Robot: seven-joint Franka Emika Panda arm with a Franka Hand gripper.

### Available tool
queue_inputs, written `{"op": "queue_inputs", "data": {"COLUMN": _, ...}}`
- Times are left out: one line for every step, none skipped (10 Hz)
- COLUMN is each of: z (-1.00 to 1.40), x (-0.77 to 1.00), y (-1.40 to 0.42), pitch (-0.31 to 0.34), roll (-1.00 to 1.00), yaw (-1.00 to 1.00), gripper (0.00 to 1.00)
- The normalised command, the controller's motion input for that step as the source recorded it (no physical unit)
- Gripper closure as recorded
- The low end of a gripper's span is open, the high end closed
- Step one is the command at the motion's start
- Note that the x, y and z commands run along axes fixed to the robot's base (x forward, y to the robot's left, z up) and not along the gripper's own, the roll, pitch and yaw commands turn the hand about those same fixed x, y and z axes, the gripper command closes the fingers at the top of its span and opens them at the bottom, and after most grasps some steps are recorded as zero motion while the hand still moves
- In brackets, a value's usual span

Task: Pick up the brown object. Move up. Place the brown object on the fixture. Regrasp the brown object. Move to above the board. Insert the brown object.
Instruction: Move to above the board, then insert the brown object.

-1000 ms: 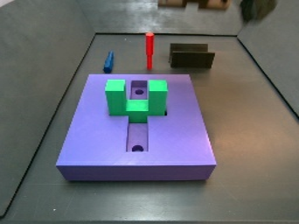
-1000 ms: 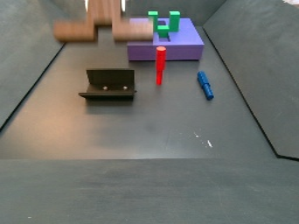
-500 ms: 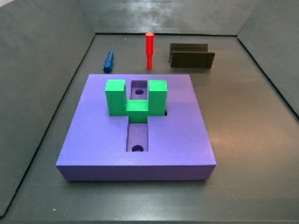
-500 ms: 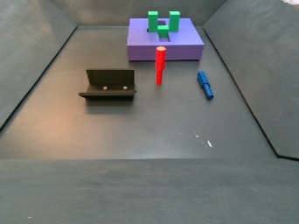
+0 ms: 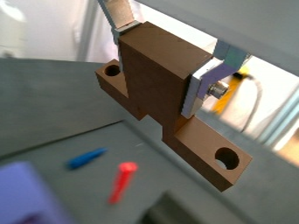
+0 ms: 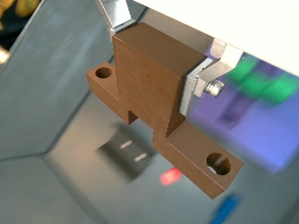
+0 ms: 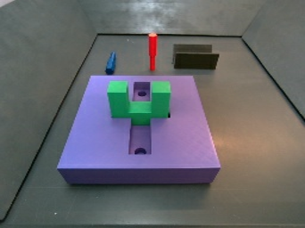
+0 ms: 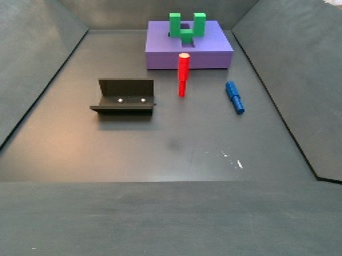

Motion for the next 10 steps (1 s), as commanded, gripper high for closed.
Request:
{"op": "queue_inputs", "data": {"z": 0.23, "x": -0.92, "y": -1.40, "pitch": 0.051, "roll": -1.00, "yaw": 0.03, "gripper": 1.00}}
{"op": "queue_inputs", "data": {"z": 0.13, "x": -0.55, "y": -0.82, "pitch": 0.046, "roll": -1.00, "yaw": 0.04, "gripper": 1.00}}
{"op": "queue_inputs", "data": {"z": 0.02, "x": -0.18, "y": -0.19, "pitch": 0.028, "roll": -1.00, "yaw": 0.04, "gripper": 1.00}}
{"op": "queue_inputs", "data": {"z": 0.00, "x": -0.11, "y": -0.10, "pitch": 0.029, "roll": -1.00, "yaw": 0.03, "gripper": 1.00}}
{"op": "queue_inputs", "data": {"z": 0.04, "x": -0.08, "y": -0.05, "pitch": 0.010, "roll": -1.00, "yaw": 0.03, "gripper": 1.00}}
{"op": "queue_inputs", "data": {"z": 0.01, "x": -0.07, "y": -0.01, "pitch": -0.015, "roll": -0.81, "yaw": 0.02, "gripper": 1.00}}
{"op": "queue_inputs", "data": {"z": 0.00, "x": -0.05, "y": 0.01, "pitch": -0.029, "roll": -0.50, "yaw": 0.01, "gripper": 1.00}}
{"op": "queue_inputs", "data": {"z": 0.00, "x": -0.03, "y": 0.01, "pitch": -0.027, "roll": -0.33, "yaw": 0.00, "gripper": 1.00}}
{"op": "queue_inputs", "data": {"z": 0.00, "x": 0.00, "y": 0.00, "pitch": 0.000, "roll": 0.00, "yaw": 0.00, "gripper": 1.00}}
{"op": "queue_inputs", "data": {"z": -0.04, "x": 0.00, "y": 0.02, "pitch": -0.013, "roll": -0.09, "yaw": -0.04, "gripper": 1.00}}
